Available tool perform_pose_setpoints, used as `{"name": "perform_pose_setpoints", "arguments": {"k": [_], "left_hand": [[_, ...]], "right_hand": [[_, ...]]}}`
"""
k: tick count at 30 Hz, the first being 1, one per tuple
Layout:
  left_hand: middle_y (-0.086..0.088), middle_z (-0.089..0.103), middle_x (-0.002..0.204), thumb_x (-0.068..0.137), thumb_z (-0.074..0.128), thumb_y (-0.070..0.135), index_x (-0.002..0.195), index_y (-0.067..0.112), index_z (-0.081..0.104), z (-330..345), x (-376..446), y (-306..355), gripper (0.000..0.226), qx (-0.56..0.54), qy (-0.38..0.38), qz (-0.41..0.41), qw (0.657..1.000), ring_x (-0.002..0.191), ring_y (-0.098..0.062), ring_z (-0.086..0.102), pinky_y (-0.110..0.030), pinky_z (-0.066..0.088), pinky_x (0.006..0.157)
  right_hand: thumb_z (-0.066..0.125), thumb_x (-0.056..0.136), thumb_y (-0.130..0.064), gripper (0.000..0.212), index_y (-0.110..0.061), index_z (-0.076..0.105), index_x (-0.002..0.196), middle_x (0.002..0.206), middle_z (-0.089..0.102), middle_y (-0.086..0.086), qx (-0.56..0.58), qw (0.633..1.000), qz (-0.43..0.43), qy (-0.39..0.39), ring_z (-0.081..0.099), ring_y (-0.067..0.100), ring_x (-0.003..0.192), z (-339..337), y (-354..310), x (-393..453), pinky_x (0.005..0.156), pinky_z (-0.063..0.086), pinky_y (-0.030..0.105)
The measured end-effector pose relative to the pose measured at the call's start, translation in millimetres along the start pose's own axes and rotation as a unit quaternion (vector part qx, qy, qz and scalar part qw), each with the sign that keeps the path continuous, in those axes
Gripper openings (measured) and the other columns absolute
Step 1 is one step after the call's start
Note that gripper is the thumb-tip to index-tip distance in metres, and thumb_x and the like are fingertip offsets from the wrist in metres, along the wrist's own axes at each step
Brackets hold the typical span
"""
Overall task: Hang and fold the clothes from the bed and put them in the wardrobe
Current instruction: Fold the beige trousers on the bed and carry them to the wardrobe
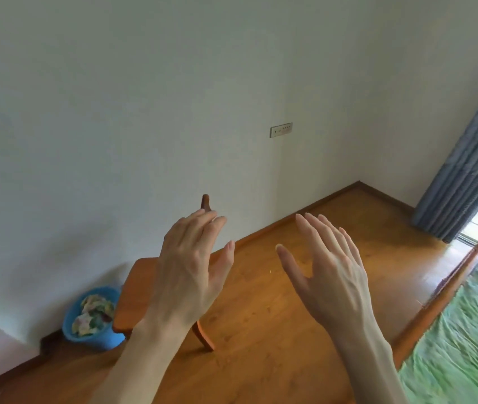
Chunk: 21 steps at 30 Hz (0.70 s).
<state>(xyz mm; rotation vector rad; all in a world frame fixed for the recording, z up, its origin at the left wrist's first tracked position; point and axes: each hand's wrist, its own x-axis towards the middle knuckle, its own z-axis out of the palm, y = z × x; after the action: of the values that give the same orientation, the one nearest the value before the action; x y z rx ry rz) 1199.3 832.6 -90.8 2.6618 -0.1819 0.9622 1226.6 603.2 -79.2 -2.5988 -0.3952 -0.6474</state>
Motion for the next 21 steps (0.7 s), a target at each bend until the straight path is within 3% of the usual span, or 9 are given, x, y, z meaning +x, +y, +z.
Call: {"name": "perform_pose_setpoints", "arguments": {"k": [8,15,21], "left_hand": [[-0.007,0.066,0.141,0.105,0.045,0.050,0.135,0.014,0.068,98.0,104.0,-41.4,0.052,-0.073,-0.039,0.061,0.995,0.135,-0.025,0.058,-0.055,0.052,0.110],[-0.005,0.064,0.145,0.105,0.047,0.053,0.139,0.019,0.066,173.1,194.7,-88.9,0.052,-0.138,-0.038,0.119,0.983,0.138,-0.025,0.056,-0.049,0.052,0.111],[-0.006,0.065,0.144,0.105,0.045,0.053,0.137,0.016,0.068,230.0,257.7,-89.4,0.054,-0.192,-0.061,0.149,0.968,0.136,-0.027,0.057,-0.052,0.051,0.111]], "right_hand": [[0.042,0.099,-0.067,0.072,-0.019,0.053,0.152,0.158,0.051,0.003,-0.102,0.991,0.087,0.007,0.042,0.025,0.150,46.2,38.4,73.6,0.123,0.036,0.053],[0.051,0.103,-0.060,0.064,-0.016,0.056,0.149,0.157,0.051,0.005,-0.148,0.976,0.143,0.077,0.044,0.025,0.149,104.9,38.4,160.1,0.122,0.037,0.053],[0.046,0.101,-0.062,0.067,-0.016,0.055,0.150,0.157,0.052,0.004,-0.196,0.957,0.198,0.087,0.042,0.023,0.150,111.1,65.3,195.5,0.121,0.038,0.052]]}}
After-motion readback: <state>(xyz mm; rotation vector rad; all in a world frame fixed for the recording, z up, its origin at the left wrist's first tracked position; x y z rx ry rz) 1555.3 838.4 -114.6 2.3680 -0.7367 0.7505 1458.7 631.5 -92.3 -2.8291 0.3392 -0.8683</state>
